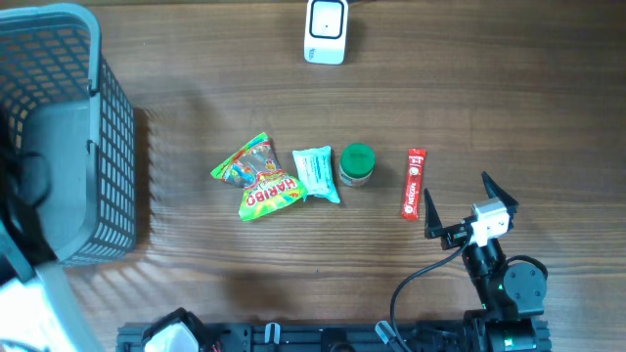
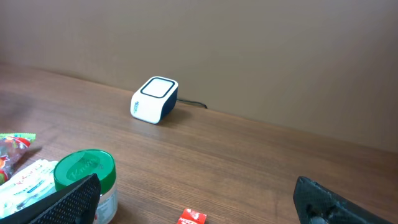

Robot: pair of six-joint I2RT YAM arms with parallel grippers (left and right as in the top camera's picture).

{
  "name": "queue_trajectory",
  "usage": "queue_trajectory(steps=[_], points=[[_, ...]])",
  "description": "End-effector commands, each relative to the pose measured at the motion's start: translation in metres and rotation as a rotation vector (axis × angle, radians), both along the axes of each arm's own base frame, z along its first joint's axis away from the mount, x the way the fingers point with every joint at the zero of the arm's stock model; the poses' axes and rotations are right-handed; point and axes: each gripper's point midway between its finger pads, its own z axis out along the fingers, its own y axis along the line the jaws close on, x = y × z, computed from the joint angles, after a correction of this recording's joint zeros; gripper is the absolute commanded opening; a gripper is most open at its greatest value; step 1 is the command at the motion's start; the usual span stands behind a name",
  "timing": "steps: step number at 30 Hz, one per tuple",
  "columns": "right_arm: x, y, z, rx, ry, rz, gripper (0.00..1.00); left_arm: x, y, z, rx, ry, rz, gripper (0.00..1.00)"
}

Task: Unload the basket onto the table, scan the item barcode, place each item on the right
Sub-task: 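Carry the Bellime pack with the left gripper and place it above the wipes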

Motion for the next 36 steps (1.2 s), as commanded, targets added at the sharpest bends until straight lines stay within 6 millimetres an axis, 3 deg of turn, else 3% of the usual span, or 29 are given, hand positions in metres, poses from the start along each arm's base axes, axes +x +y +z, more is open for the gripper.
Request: queue_trajectory(steps=[1, 4, 8, 10, 11, 14, 16, 22, 25, 29, 31, 36], points=[[0.000, -0.002, 0.001, -0.010, -0.010, -0.013, 1.00, 0.019, -0.099, 0.020, -0.013, -0.073, -0.362, 0.45], [0.000, -0.002, 0.001, -0.010, -0.010, -0.013, 1.00, 0.034, -0.161, 0.016, -0.013, -0.053, -0.546, 0.47], [0.000, -0.002, 0.001, -0.010, -0.010, -0.013, 1.00, 0.056, -0.229, -0.017, 0.008, 0.064, -0.690, 0.50], [0.000, -0.002, 0.001, -0.010, -0.010, -0.013, 1.00, 0.072, -0.267, -0.046, 0.034, 0.154, -0.750, 0.51], [0.000, -0.002, 0.001, -0.010, -0.010, -0.013, 1.00, 0.083, -0.294, -0.074, 0.043, 0.234, -0.780, 0.52], [0.000, -0.002, 0.001, -0.010, -0.010, -0.013, 1.00, 0.098, -0.339, -0.139, 0.018, 0.402, -0.827, 0.49], [0.000, -0.002, 0.001, -0.010, -0.010, -0.013, 1.00, 0.103, -0.360, -0.180, -0.006, 0.500, -0.830, 0.49], [0.000, -0.002, 0.001, -0.010, -0.010, -0.013, 1.00, 0.134, -0.395, -0.270, -0.020, 0.613, -0.827, 0.50], [0.000, -0.002, 0.001, -0.010, -0.010, -0.013, 1.00, 0.141, -0.397, -0.295, -0.017, 0.642, -0.814, 0.46], [0.000, -0.002, 0.001, -0.010, -0.010, -0.013, 1.00, 0.143, -0.392, -0.297, 0.003, 0.645, -0.792, 0.48], [0.000, -0.002, 0.001, -0.009, -0.010, -0.013, 1.00, 0.143, -0.386, -0.299, 0.016, 0.657, -0.772, 0.59], [0.000, -0.002, 0.001, -0.010, -0.010, -0.013, 1.00, 0.141, -0.375, -0.300, 0.039, 0.678, -0.741, 0.61]])
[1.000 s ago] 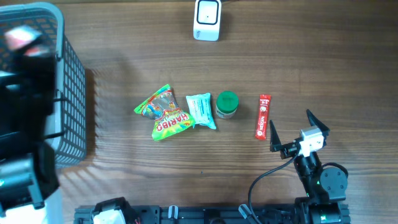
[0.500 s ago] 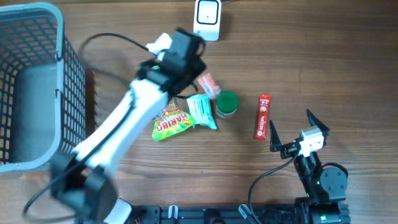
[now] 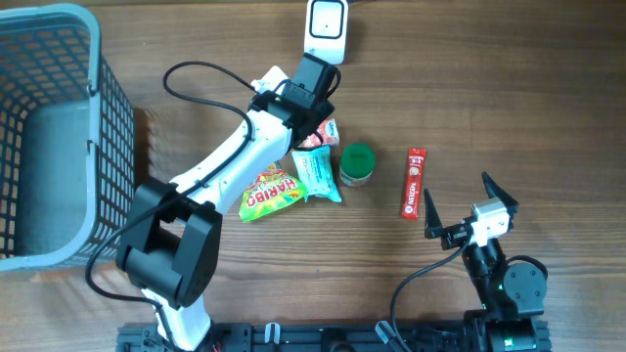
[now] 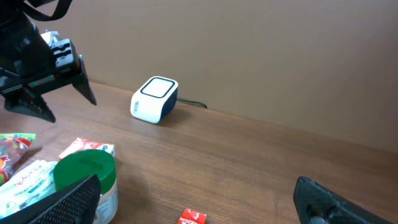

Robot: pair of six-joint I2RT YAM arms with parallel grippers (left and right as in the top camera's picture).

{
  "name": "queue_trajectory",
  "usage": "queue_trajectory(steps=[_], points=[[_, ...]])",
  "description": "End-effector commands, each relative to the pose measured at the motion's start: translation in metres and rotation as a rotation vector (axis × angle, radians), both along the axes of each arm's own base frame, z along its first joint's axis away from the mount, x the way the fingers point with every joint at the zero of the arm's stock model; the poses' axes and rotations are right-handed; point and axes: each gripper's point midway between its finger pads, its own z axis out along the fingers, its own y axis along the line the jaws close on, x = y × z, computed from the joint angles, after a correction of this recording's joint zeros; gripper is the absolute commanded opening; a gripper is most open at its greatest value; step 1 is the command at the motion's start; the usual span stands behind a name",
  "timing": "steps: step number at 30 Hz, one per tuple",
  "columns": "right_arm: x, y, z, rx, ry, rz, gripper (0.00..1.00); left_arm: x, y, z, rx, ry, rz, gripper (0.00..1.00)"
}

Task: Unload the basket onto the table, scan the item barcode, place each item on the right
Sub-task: 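Carry the Bellime pack with the left gripper and place it above the wipes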

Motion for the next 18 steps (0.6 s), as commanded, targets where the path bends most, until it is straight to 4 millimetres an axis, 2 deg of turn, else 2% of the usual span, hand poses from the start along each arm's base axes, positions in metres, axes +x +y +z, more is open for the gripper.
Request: queue_trajectory(steps=[1, 2, 3, 6, 7, 8, 11, 14, 18], points=[[0.000, -0.002, 0.001, -0.010, -0.010, -0.013, 1.00, 0.006, 0.018, 0.009, 0.060, -0.041, 0.042, 0.64], [0.000, -0.002, 0.001, -0.010, -0.010, -0.013, 1.00, 0.008, 0.025, 0.020, 0.086, -0.077, 0.064, 0.65], [0.000, -0.002, 0.001, -0.010, -0.010, -0.013, 1.00, 0.012, 0.036, 0.040, 0.132, -0.138, 0.085, 0.69], [0.000, -0.002, 0.001, -0.010, -0.010, -0.013, 1.00, 0.014, 0.074, 0.122, 0.277, -0.350, 0.158, 0.85], [0.000, -0.002, 0.001, -0.010, -0.010, -0.013, 1.00, 0.012, 0.087, 0.152, 0.327, -0.423, 0.183, 0.96], [0.000, -0.002, 0.001, -0.010, -0.010, -0.013, 1.00, 0.009, 0.099, 0.184, 0.379, -0.495, 0.202, 1.00], [0.000, -0.002, 0.001, -0.010, -0.010, -0.013, 1.00, -0.008, 0.131, 0.277, 0.509, -0.691, 0.239, 1.00], [0.000, -0.002, 0.001, -0.010, -0.010, -0.013, 1.00, -0.037, 0.167, 0.365, 0.611, -0.878, 0.286, 1.00], [0.000, -0.002, 0.001, -0.010, -0.010, -0.013, 1.00, -0.070, 0.205, 0.420, 0.764, -0.959, 0.317, 1.00]])
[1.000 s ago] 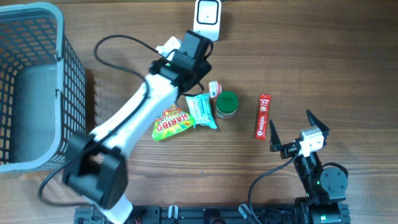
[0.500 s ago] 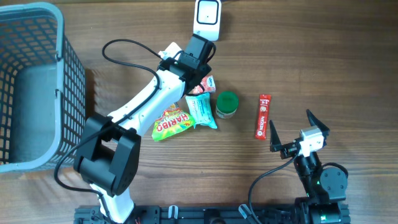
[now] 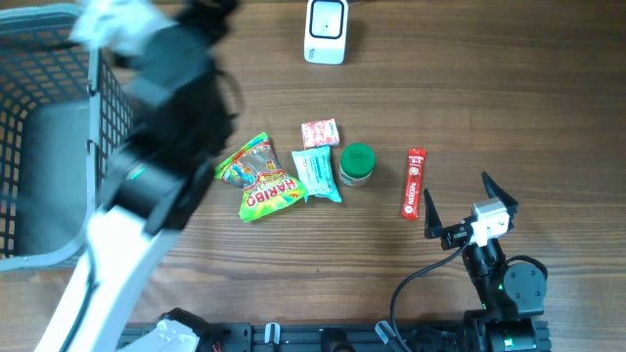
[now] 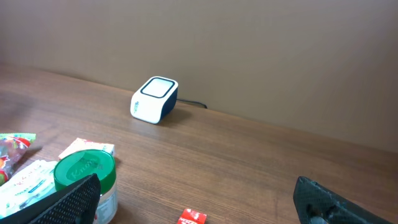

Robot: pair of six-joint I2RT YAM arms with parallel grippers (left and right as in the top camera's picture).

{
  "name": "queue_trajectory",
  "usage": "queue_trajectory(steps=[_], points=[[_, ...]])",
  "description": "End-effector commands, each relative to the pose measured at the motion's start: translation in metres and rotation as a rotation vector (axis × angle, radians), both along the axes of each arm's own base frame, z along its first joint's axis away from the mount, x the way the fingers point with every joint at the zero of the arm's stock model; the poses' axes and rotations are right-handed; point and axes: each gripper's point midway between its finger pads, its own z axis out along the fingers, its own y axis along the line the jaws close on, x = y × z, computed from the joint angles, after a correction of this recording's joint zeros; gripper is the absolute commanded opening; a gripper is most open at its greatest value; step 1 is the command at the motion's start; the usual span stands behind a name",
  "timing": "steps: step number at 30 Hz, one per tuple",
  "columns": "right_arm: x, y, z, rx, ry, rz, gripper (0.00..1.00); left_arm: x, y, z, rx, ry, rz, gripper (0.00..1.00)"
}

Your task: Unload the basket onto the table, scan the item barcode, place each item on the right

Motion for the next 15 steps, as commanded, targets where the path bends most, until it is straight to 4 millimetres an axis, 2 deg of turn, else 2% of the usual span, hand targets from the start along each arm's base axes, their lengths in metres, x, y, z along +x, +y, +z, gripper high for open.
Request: queue_trajectory(steps=[1, 4, 6, 11, 15], points=[[0.000, -0.002, 0.001, -0.010, -0.010, -0.013, 1.00, -0.028, 0.046, 0.022, 0.302, 0.102, 0.193, 1.00], [0.000, -0.002, 0.001, -0.010, -0.010, -0.013, 1.00, -0.049, 0.071, 0.032, 0.370, 0.144, 0.295, 1.00], [0.000, -0.002, 0.001, -0.010, -0.010, -0.013, 1.00, -0.060, 0.081, 0.042, 0.353, 0.112, 0.316, 1.00], [0.000, -0.002, 0.001, -0.010, -0.010, -0.013, 1.00, -0.094, 0.096, 0.053, 0.331, 0.085, 0.323, 1.00], [0.000, -0.002, 0.001, -0.010, -0.010, -0.013, 1.00, -0.120, 0.099, 0.062, 0.321, 0.042, 0.259, 1.00]])
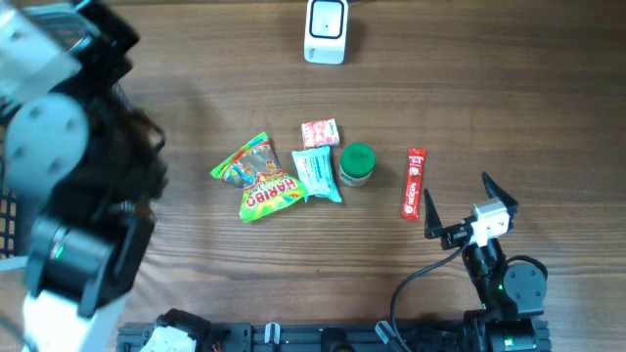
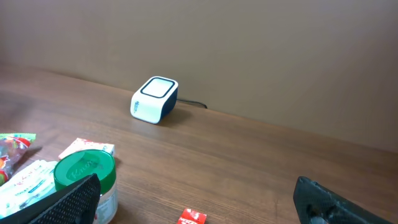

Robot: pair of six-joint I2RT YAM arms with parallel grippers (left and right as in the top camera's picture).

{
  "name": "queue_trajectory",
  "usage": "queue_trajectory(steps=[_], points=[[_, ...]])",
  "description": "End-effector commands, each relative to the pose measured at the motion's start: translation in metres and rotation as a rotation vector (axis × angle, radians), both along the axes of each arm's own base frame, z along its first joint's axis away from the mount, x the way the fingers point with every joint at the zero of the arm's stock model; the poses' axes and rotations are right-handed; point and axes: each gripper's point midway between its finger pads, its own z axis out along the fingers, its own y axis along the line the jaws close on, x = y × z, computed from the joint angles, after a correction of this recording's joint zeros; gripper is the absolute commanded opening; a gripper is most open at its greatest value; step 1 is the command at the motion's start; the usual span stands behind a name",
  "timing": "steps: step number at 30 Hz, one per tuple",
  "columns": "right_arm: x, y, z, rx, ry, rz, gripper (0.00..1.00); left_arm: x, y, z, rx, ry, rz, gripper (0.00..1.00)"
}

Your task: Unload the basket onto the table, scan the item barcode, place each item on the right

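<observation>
The white scanner stands at the table's far edge and shows in the right wrist view as well, scanner. Below it lie a Haribo bag, a teal packet, a small red-and-white packet, a green-lidded jar and a red stick pack. My right gripper rests open and empty near the front right, just right of the stick. In its own view the right gripper frames the jar. My left arm is a big blur at the left; its fingers cannot be made out.
The grey basket at the far left is almost wholly hidden behind the left arm. A black cable runs from the scanner off the far edge. Bare wood lies between the items and the scanner, and to the right of the stick pack.
The blurred left arm stretched up across the basket's right side; now it bulks over the far left, covering the basket. The items and the right gripper have not moved.
At first the left arm was at the left edge and the small red-and-white packet was absent. Then the left gripper stood open below the scanner, the small packet lying beside it. The arm has since moved left; the packet stays above the teal one.
</observation>
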Motion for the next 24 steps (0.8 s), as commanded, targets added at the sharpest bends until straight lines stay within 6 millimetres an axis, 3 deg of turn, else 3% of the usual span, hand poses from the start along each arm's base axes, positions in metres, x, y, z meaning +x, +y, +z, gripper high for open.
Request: queue_trajectory(steps=[1, 5, 13, 15, 17, 24], points=[[0.000, -0.002, 0.001, -0.010, -0.010, -0.013, 1.00, -0.039, 0.010, 0.014, -0.019, -0.059, -0.055, 1.00], [0.000, -0.002, 0.001, -0.010, -0.010, -0.013, 1.00, -0.075, 0.018, 0.016, -0.108, -0.147, -0.135, 1.00], [0.000, -0.002, 0.001, -0.010, -0.010, -0.013, 1.00, -0.188, 0.053, 0.030, -0.191, -0.407, -0.113, 1.00], [0.000, -0.002, 0.001, -0.010, -0.010, -0.013, 1.00, -0.208, 0.057, 0.035, -0.201, -0.468, -0.102, 1.00], [0.000, -0.002, 0.001, -0.010, -0.010, -0.013, 1.00, -0.215, 0.058, 0.038, -0.203, -0.495, -0.103, 1.00], [0.000, -0.002, 0.001, -0.010, -0.010, -0.012, 1.00, -0.216, 0.058, 0.022, -0.221, -0.441, -0.105, 1.00]])
